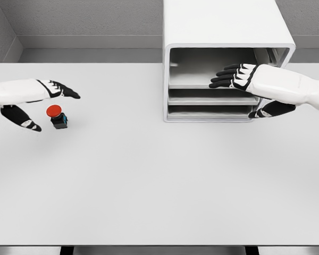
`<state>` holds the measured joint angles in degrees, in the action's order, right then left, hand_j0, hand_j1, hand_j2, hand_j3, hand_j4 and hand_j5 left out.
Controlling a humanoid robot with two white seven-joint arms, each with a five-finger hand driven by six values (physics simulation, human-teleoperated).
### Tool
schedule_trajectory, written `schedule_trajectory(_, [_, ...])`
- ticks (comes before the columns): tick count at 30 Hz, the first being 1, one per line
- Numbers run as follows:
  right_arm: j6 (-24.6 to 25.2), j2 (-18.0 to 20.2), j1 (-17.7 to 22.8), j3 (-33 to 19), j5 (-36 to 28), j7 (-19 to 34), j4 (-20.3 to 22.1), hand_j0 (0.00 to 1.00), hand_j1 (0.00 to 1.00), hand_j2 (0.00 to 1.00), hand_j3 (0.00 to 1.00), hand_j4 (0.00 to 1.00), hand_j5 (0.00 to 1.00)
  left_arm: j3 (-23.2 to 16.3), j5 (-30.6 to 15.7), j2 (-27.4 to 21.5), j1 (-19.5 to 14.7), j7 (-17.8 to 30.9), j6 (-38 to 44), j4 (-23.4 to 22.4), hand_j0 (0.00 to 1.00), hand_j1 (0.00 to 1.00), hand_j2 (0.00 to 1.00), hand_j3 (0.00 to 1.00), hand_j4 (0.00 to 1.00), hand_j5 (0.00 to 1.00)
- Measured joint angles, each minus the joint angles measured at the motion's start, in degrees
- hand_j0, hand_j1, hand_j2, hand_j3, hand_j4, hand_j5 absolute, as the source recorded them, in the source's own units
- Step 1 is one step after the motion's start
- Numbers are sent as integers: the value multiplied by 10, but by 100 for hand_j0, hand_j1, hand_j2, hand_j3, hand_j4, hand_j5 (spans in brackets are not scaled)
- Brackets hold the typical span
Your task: Slide open multi-storey tabletop storage cabinets and put open load switch and slide close multi-storey tabletop storage cabinets
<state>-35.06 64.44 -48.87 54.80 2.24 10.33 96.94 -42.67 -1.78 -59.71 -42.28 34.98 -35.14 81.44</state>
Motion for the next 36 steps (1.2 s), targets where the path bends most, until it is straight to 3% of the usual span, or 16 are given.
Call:
schedule_trajectory(14, [0, -54, 6, 13, -14, -39, -16, 100, 100, 100, 100, 100, 100, -5, 54, 48, 1, 0, 0, -84, 100, 100, 100, 100, 100, 100])
schedule_trajectory(36, [0, -120, 11, 7, -11, -1, -127, 100, 100, 100, 100, 100, 100, -7, 99, 114, -8, 0, 0, -193, 100, 100, 100, 100, 100, 100])
